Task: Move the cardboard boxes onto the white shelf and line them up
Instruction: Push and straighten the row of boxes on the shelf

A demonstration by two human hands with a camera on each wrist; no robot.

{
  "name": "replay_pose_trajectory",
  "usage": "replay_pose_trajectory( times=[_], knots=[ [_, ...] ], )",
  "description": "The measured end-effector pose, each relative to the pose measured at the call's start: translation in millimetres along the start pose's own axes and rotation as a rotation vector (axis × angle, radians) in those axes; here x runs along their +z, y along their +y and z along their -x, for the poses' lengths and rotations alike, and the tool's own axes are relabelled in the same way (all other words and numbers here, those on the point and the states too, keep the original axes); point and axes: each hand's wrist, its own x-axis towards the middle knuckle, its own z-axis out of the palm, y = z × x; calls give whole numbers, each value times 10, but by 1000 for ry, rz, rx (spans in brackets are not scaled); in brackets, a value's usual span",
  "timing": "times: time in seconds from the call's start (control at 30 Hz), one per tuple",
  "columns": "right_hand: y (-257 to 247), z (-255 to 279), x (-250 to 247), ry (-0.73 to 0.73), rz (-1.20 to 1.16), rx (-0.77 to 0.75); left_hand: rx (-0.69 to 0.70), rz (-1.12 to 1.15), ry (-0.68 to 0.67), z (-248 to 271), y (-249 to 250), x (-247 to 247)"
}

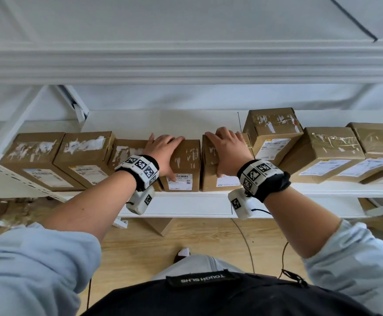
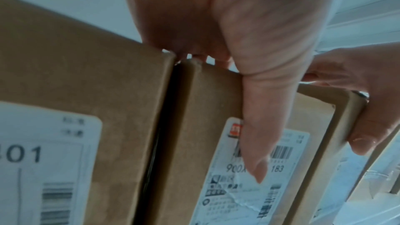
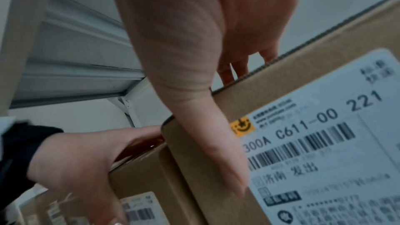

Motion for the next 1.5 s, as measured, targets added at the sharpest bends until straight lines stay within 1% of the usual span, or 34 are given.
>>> replay_pose_trajectory(
  times=[0.2, 0.4, 0.47, 0.53, 0.6, 0.7, 0.83, 1.0, 1.07, 1.1, 1.17, 1.23, 1.27, 1.37, 1.47, 1.5],
  knots=[
    [-51, 48, 16, 19, -81, 38, -19, 17, 1, 8, 15, -11],
    [-90, 75, 89, 87, -70, 47, -7, -27, 23, 6, 11, 11],
    [-100, 94, 116, 108, -53, 44, -18, -41, 10, 17, 26, 26],
    [-102, 120, 140, 93, -41, 49, -31, -40, -19, 36, 63, 26],
    [-83, 161, 121, 71, -42, 92, -41, -1, -52, 67, 130, -35],
    [44, 263, -55, 86, -80, 147, -18, 44, -74, 90, 320, -232],
    [502, 480, -331, 105, -95, 204, 50, 46, -76, -13, 738, -611],
    [1461, 646, -495, 64, -107, 363, 111, 37, -95, -387, 1488, -1058],
    [1826, 706, -500, 35, -69, 419, 102, -20, -85, -595, 1865, -1143],
    [1915, 708, -468, 22, -52, 431, 87, -46, -93, -697, 1969, -1156],
    [2224, 764, -418, -34, -31, 440, 62, -84, -122, -960, 2344, -1170],
    [2473, 774, -336, -103, -10, 406, 31, -106, -147, -1193, 2642, -1165],
    [2585, 775, -283, -111, 5, 364, 13, -121, -154, -1295, 2774, -1150],
    [2831, 766, -147, -56, 13, 212, -69, -156, -171, -1555, 2999, -1063],
    [2958, 777, -100, -10, -24, 130, -149, -192, -200, -1753, 3052, -886],
    [2980, 774, -98, -3, -31, 113, -169, -181, -182, -1767, 3070, -864]
  ],
)
